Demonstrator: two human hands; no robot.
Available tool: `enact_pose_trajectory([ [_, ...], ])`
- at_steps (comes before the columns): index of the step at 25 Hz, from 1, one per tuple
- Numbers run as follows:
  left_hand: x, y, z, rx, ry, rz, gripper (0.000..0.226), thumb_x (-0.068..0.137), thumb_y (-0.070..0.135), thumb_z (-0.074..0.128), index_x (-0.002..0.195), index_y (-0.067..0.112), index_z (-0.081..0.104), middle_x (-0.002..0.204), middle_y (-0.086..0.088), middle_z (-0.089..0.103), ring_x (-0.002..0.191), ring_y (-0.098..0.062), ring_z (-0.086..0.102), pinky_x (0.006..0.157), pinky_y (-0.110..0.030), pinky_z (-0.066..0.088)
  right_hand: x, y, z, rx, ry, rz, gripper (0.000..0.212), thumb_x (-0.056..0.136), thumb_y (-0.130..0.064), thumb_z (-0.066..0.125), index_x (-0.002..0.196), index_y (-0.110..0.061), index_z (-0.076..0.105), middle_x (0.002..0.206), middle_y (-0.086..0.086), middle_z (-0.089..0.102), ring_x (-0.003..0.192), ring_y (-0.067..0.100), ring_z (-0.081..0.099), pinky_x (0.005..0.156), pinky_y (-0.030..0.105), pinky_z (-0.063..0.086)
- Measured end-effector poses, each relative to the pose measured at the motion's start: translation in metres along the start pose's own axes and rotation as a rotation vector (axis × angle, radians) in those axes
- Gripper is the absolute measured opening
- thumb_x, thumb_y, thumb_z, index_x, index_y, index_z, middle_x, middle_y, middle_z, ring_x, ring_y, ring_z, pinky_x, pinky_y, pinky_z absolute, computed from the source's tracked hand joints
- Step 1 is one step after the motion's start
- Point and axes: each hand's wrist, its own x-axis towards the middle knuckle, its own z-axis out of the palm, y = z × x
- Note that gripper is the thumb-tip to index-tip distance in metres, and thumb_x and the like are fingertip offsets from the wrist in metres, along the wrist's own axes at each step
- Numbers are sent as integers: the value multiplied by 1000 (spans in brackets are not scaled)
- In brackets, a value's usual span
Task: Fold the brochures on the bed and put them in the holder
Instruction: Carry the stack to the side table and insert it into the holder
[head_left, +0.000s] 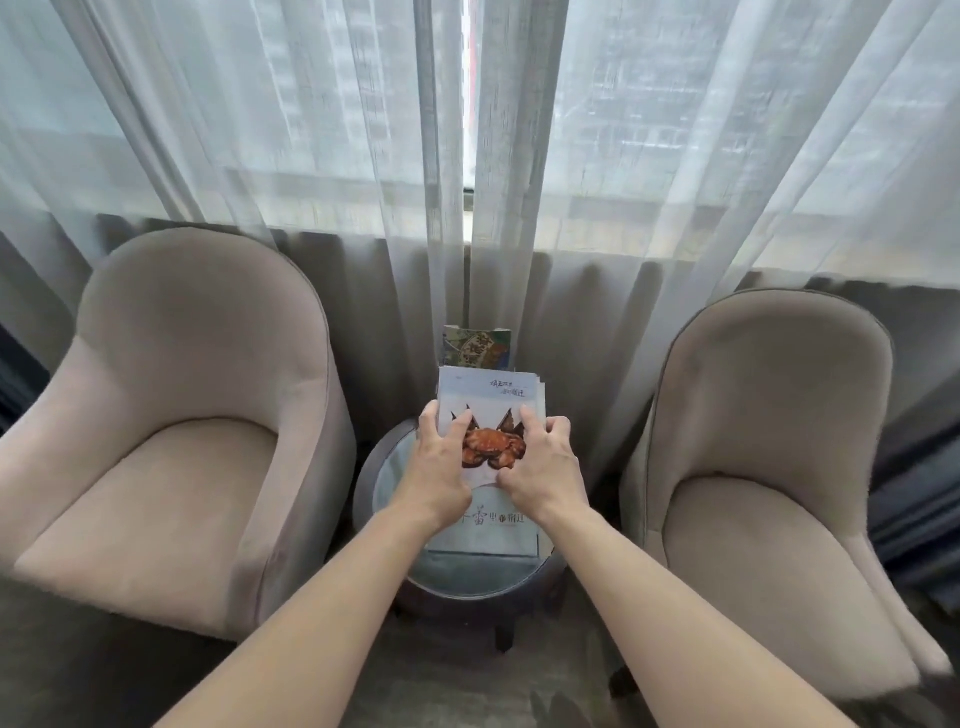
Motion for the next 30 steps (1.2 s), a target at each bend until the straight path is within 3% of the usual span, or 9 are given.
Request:
enact_pose_trajectory([
  [3,34,-21,24,5,-30,-15,85,81,14,78,150,26,29,155,6,4,137,-24,36,105,-37,48,31,19,27,4,-38,37,64,79,-21,75,132,-28,40,112,-2,30,87,16,50,65,18,42],
  [10,85,-101,107,-27,-210,-80,83,83,4,69,152,22,26,156,8,0,130,-25,44,102,-38,49,80,78,125,-18,-209,212,74,80,-16,73,141,-31,34,112,-5,27,86,15,49,75,27,50],
  [14,99,-153,153,-46,-320,-134,80,82,-2,60,152,21,27,156,7,0,124,-26,47,99,-36,49,91,111,188,-21,-316,312,78,79,-15,72,144,-32,33,117,-2,30,93,21,58,81,34,55],
  [18,112,-192,187,-43,-402,-187,82,82,-3,60,153,20,25,158,5,-3,126,-28,47,99,-40,50,102,137,237,-27,-385,357,78,79,-16,72,144,-31,32,115,-2,29,101,20,54,81,35,55],
  [23,125,-211,211,19,-436,-183,86,82,-3,63,153,22,22,160,1,-8,131,-30,37,102,-43,47,113,152,266,-107,-411,385,75,82,-19,70,145,-32,30,119,2,32,113,24,44,86,40,52],
  [27,129,-214,220,263,-448,-160,89,84,5,63,154,26,13,160,-4,-8,127,-31,34,96,-39,47,113,157,274,-245,-459,347,74,88,-19,66,149,-31,27,126,7,33,114,27,41,84,38,50],
  [30,128,-214,221,182,-428,-235,80,89,13,60,154,23,14,161,-8,2,131,-32,31,101,-43,44,113,157,273,-197,-448,368,80,88,-22,68,151,-30,20,126,8,34,114,28,42,85,39,51],
])
